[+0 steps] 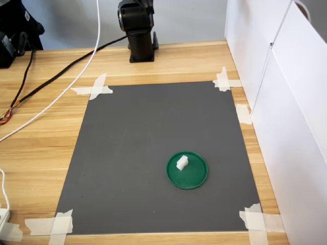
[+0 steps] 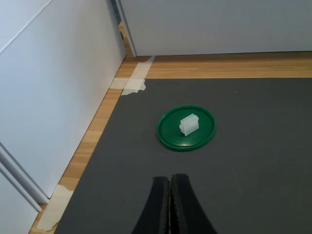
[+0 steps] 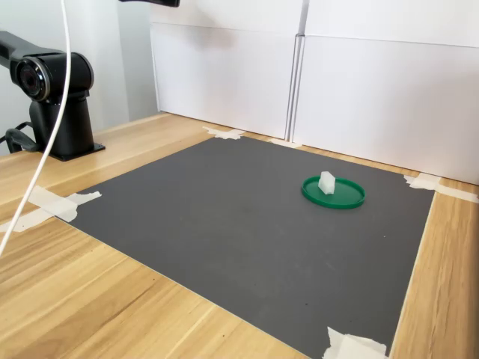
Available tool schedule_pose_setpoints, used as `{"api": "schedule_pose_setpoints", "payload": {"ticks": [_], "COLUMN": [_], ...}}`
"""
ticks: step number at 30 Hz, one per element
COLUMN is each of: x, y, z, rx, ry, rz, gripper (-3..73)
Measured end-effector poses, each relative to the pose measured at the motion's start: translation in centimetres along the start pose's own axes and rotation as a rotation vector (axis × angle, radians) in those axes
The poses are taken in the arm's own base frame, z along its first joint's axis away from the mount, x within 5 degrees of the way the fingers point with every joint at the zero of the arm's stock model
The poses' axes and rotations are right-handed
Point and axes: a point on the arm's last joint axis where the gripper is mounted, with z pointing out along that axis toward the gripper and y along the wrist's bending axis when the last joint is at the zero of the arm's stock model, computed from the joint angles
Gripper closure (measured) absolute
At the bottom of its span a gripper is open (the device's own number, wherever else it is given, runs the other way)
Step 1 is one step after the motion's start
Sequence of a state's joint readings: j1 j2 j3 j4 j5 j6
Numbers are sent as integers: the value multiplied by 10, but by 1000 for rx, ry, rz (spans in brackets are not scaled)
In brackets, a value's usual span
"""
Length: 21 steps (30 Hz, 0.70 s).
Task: Grasp a white terminal and put it in the green lid.
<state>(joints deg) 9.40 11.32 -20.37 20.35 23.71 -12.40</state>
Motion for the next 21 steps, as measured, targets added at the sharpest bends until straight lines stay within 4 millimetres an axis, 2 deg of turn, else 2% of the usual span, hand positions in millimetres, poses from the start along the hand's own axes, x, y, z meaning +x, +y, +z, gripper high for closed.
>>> {"api": "schedule_pose_setpoints", "payload": {"ticks": [6, 11, 17, 21], "x": [25, 40, 57, 57], "y": [-6, -13, -16, -21], "z": [3, 7, 12, 12], "rx": [28, 88, 92, 172], "ry": [22, 69, 88, 82], "rz": [-33, -173, -104, -91], "gripper": [716, 716, 716, 716]}}
